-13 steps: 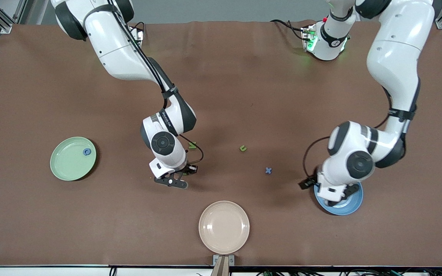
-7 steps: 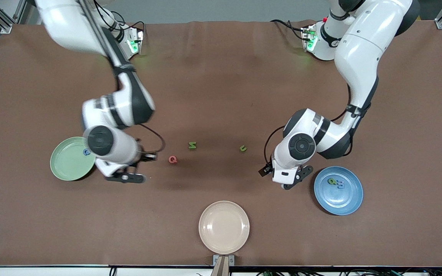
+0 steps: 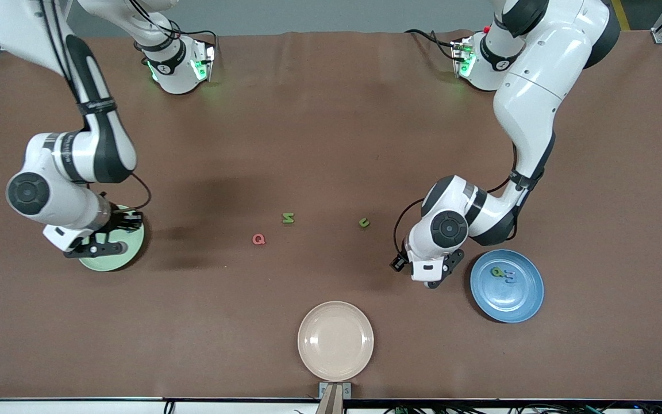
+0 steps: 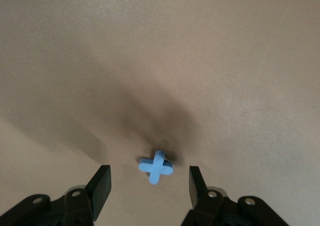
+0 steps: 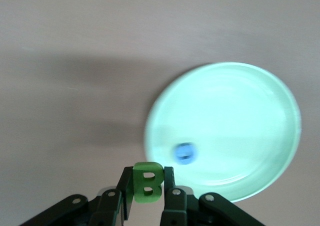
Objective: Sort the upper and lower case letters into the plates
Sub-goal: 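Place the B with the right gripper while the left gripper places the b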
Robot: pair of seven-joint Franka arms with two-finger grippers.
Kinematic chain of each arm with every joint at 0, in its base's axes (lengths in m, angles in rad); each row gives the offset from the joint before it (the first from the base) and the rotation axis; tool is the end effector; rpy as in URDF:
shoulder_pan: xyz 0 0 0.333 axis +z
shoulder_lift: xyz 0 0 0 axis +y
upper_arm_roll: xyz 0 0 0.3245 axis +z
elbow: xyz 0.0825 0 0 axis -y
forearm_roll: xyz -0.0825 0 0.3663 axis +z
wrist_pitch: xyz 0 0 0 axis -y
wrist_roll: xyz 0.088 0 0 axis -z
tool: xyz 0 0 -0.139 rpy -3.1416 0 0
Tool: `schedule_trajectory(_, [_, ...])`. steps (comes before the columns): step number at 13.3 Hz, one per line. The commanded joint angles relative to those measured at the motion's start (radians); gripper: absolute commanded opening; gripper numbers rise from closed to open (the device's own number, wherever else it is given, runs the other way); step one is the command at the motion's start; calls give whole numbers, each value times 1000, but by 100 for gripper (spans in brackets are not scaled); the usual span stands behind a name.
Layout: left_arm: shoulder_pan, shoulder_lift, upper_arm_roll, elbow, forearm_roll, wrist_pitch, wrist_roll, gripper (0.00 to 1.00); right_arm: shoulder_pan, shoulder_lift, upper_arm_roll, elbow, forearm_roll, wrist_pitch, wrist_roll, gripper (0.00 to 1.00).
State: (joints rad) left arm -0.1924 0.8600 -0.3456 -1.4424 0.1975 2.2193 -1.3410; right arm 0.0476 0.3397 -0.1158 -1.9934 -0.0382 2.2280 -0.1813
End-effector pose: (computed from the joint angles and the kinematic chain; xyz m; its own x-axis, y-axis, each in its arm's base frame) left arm 0.6347 -0.3183 0.1777 0.7003 0.7052 -0.1107 0.7092 -0.7050 -0.0042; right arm 0.5795 -0.0403 0.2721 0.9838 0.1385 -0.1142 0.1446 -0.9884 0.0463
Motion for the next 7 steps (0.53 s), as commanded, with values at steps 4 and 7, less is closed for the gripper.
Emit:
schedule_trajectory(4, [-10, 17, 19, 4, 11, 48, -67, 64, -147, 24, 25, -107, -8, 180, -153, 11])
schedule_trajectory(7, [-18, 24, 19, 5, 13, 48, -66, 57, -160, 83, 25, -105, -5, 232, -155, 12])
